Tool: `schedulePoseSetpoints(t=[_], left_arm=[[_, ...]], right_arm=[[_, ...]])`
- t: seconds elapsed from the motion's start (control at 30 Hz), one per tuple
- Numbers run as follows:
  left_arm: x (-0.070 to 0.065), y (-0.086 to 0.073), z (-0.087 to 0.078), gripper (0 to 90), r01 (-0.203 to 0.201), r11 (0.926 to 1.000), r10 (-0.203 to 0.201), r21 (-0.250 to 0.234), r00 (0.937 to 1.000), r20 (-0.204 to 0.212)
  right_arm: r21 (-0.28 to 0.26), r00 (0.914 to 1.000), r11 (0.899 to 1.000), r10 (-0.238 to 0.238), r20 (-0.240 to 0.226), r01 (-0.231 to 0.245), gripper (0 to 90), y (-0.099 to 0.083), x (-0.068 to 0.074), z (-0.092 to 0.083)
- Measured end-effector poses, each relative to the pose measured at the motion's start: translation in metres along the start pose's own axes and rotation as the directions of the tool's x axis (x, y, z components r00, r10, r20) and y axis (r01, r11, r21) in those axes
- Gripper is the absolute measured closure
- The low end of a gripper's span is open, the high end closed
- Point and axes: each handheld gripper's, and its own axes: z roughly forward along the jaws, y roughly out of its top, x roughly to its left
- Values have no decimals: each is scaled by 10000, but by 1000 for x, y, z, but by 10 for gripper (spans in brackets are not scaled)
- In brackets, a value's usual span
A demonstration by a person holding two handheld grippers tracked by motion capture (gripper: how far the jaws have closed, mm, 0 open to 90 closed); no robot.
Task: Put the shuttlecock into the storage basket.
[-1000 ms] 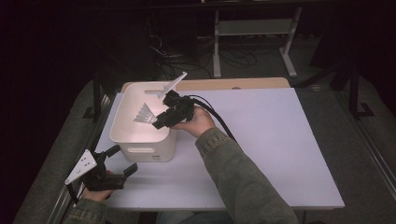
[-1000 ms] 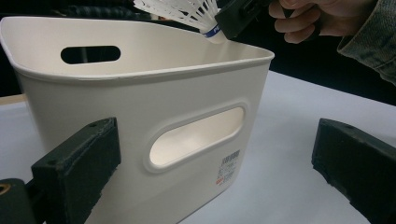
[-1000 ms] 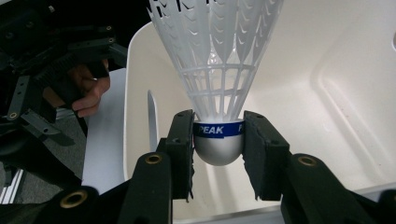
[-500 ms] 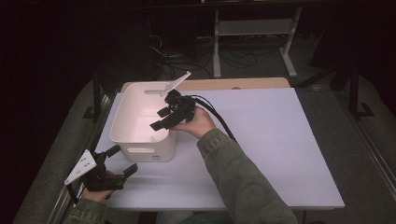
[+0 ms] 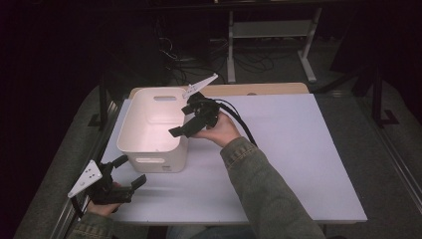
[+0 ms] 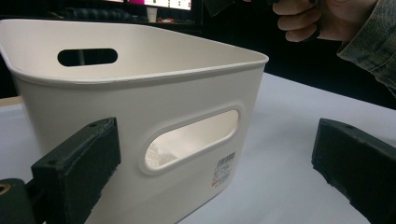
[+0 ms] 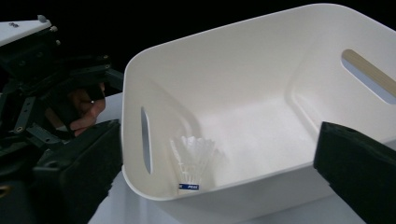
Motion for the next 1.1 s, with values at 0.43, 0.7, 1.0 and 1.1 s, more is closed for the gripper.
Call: schedulePoseSetpoints(t=[0.43, 0.7, 1.0, 1.1], left_arm=[[0, 0, 0, 8, 46, 10000, -46, -31, 10000, -7], [1, 0, 0, 8, 11, 10000, -11, 9, 10000, -1], [0, 0, 0, 8, 48, 10000, -48, 14, 10000, -59], [1, 0, 0, 8, 35, 10000, -35, -1, 10000, -42]], right_arm=[[-551, 9998, 9983, 213, 7, -212, 0, -12, -4, -21], [-657, 9992, 9973, 337, 211, -322, 0, -23, -9, -37], [-766, 9973, 9960, 504, 525, -463, 0, -37, -11, -55], [-751, 9964, 9963, 475, 698, -423, 0, -43, -9, -60]])
